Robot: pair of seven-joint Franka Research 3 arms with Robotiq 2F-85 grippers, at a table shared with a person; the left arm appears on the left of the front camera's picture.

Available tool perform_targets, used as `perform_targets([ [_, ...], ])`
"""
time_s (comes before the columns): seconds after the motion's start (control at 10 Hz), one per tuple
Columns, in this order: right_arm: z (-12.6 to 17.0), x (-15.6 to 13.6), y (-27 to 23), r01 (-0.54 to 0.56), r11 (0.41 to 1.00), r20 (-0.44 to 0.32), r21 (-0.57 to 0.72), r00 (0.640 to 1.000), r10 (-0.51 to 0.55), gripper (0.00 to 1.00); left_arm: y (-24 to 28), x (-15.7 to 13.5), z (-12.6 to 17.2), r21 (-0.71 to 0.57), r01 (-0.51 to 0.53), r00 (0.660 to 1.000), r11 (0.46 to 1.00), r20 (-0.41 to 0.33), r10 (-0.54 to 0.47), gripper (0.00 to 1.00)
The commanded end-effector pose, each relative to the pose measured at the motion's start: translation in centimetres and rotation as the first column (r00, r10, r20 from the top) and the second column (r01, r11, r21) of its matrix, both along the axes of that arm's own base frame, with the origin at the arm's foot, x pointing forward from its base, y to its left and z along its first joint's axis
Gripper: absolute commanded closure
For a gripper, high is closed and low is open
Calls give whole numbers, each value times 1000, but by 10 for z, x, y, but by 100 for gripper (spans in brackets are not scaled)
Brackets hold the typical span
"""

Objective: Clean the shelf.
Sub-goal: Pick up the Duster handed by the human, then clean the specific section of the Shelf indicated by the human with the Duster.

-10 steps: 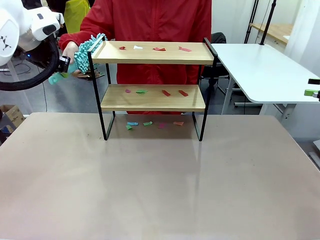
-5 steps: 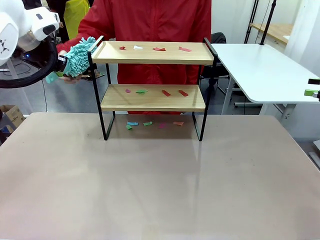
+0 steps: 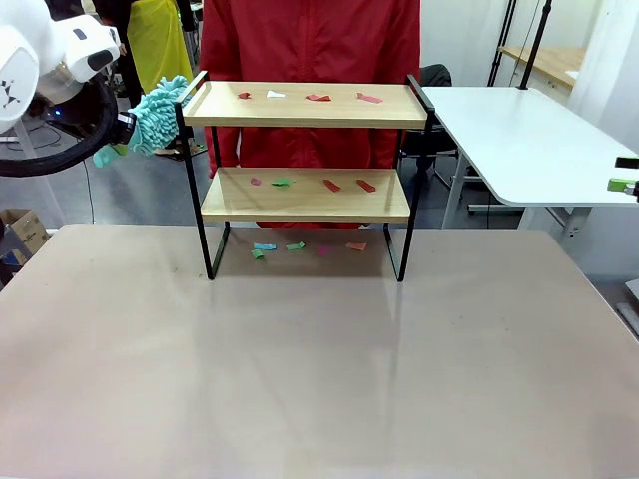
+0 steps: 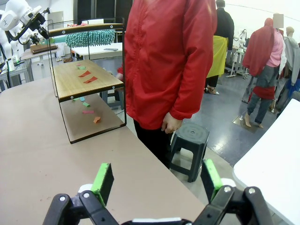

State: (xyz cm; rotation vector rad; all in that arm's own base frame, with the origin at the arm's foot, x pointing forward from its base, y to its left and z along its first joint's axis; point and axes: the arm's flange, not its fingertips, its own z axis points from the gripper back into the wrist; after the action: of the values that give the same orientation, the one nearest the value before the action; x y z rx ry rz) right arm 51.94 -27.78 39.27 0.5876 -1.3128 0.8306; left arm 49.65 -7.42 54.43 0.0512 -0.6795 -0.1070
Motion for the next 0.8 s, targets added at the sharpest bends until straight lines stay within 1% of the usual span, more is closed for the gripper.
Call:
perform_targets([
  [0.0, 6, 1, 3, 3, 1000, -14, -3, 1000, -3, 0, 1, -1, 3, 10, 9, 1000, 1000, 5, -9, 100],
  [0.6, 6, 1, 3, 3, 1000, -14, -3, 1000, -3, 0, 1, -1, 3, 10, 9, 1000, 1000, 5, -9, 100],
  [0.7, 6, 1, 3, 3, 1000, -14, -3, 1000, -3, 0, 0, 0, 0, 0, 0, 1000, 1000, -1, 0, 87],
])
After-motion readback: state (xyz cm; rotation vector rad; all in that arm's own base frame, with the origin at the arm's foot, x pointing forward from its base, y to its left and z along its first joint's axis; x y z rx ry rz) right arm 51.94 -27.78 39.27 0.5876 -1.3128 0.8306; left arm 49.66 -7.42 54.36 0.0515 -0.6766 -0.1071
